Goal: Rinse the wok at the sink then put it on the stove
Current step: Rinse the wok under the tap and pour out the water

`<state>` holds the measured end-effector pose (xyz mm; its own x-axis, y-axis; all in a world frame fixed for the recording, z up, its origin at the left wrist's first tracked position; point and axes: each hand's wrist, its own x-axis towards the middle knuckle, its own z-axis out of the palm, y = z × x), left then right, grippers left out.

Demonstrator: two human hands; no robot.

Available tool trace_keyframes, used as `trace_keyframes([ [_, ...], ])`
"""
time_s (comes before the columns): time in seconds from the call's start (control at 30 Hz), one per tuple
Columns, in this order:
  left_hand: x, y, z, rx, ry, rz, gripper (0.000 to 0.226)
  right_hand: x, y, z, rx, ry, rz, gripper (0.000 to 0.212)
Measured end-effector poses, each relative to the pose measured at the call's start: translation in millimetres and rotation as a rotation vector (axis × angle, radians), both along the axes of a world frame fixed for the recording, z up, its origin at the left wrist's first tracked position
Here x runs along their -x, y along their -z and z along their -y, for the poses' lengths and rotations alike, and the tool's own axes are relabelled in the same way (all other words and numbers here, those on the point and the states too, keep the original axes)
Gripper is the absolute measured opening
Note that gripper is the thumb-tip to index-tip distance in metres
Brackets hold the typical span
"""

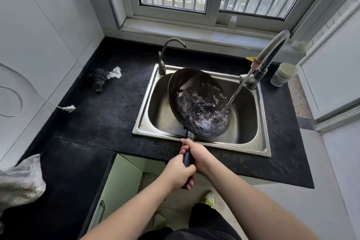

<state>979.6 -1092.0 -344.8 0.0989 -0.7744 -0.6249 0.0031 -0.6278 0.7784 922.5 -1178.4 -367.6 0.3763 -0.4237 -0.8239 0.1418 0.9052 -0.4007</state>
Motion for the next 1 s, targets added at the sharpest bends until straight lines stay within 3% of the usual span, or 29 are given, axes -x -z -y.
trace_keyframes([
  [0.13,-3,10,-11,0.028,0.048,0.042,0.025,-2,12,-10,0.104,-0.026,-0.05,0.029],
  [0.27,2,25,-16,0.057,0.073,0.056,0.011,4,19,-17,0.195,-0.049,-0.13,0.031],
  [0.47,8,38,-24,0.062,0.053,0.024,0.018,9,22,-27,0.336,-0.124,-0.275,0.038],
  [0.8,9,39,-25,0.07,0.05,-0.111,0.016,12,8,-30,0.56,-0.321,-0.664,0.034],
  [1.0,14,28,-23,0.068,0.009,-0.247,0.01,18,-5,-29,0.573,-0.314,-0.761,0.035],
])
